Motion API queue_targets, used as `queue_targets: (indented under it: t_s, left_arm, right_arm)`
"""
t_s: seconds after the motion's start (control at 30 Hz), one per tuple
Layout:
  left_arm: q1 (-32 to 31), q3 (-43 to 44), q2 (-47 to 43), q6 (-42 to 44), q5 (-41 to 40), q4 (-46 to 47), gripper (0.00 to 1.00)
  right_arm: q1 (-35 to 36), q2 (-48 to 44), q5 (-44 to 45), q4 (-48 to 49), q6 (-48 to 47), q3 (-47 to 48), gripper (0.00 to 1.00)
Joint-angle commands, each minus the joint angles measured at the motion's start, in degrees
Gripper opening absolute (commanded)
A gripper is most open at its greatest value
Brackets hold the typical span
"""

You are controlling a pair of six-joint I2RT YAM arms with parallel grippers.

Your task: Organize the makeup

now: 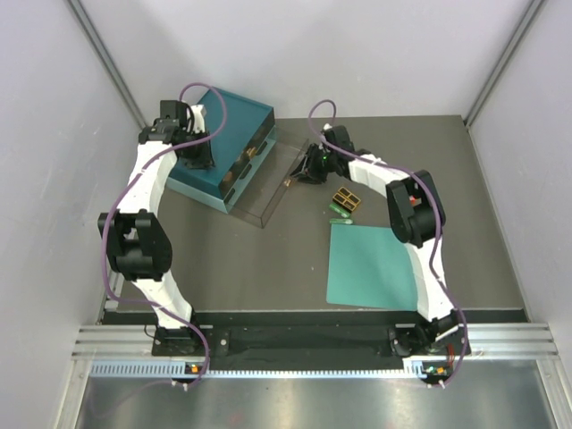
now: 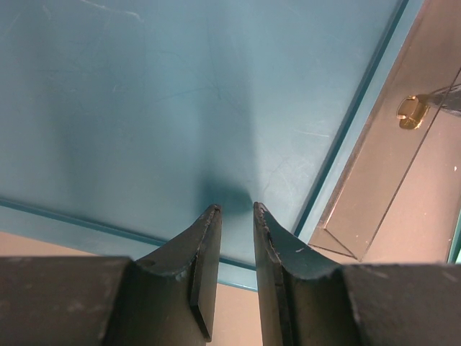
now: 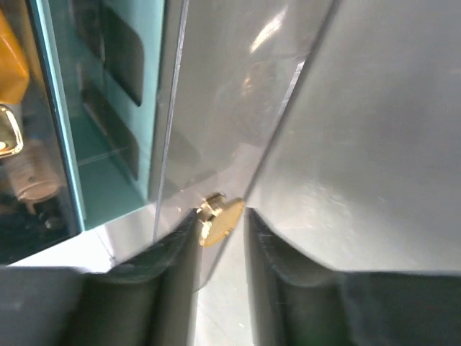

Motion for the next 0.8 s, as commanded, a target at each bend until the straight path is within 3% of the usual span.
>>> queue_targets:
  t_s: [0.0,0.2,0.3,0.67,0.77]
  left_arm:
    - [-0.9,-2.0,4.4,0.5,-0.2,-9.3,0.31]
    - [-1.0,-3.0,4.2,0.2,0.1,-9.0,0.31]
    - [-1.0,-4.1,4.0,0.2,0.1,-8.4,0.31]
    - [-1.5,-5.4,4.3,-0.1,0.8,-7.3,0.31]
    - [-1.6,-5.4,4.4,-0.1,0.8,-7.4,0.31]
  right_arm:
    - [-1.7,-9.9,5.6,-4.8,-8.8,1.0,0.4]
    - [-1.6,-16.1,17.5,-20.1,-23.3,2.5,0.49]
    - [-1.7,-19.2,22.8,-23.0,-28.7,-3.8,0.5]
    - [-1.0,-25.3,35.0,-24.7,-36.5,-18.1,0.56]
    - [-0.6,-25.1,37.7,-24.0,-37.2,-19.5,0.62]
